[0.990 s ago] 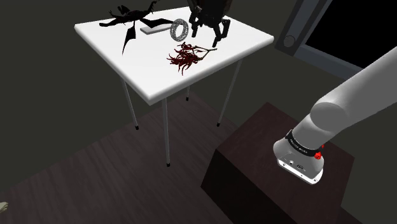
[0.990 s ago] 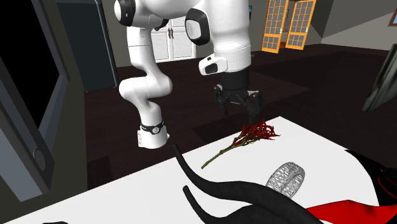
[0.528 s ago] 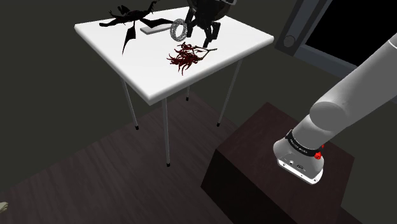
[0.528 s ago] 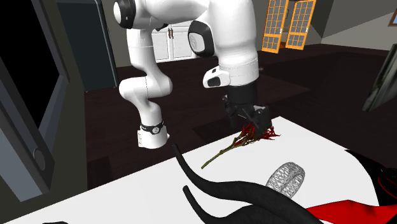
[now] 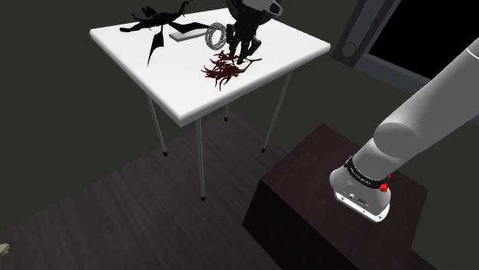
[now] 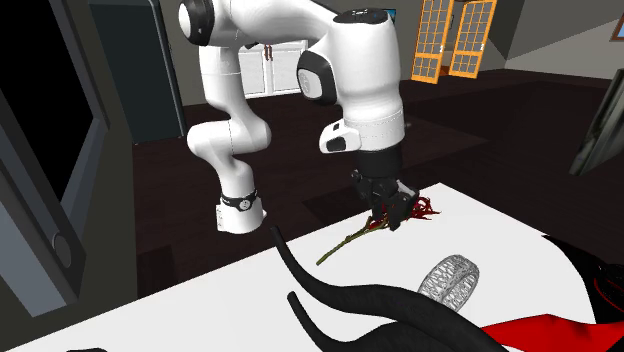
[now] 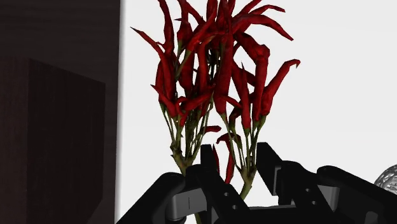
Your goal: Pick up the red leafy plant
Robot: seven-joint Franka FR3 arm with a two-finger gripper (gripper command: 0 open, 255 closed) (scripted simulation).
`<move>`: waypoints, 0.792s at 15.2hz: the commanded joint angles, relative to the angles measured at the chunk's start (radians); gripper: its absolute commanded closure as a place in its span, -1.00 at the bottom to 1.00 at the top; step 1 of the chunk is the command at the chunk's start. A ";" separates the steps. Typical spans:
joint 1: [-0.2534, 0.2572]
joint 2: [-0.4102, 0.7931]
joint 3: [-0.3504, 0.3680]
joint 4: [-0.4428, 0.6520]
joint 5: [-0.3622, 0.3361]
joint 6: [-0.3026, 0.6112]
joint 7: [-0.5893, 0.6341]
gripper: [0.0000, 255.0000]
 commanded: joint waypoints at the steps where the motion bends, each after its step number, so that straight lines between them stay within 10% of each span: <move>1: 0.000 0.000 0.000 0.000 0.000 0.001 0.000 1.00; 12: -0.003 -0.014 -0.004 0.052 -0.003 -0.065 0.011 1.00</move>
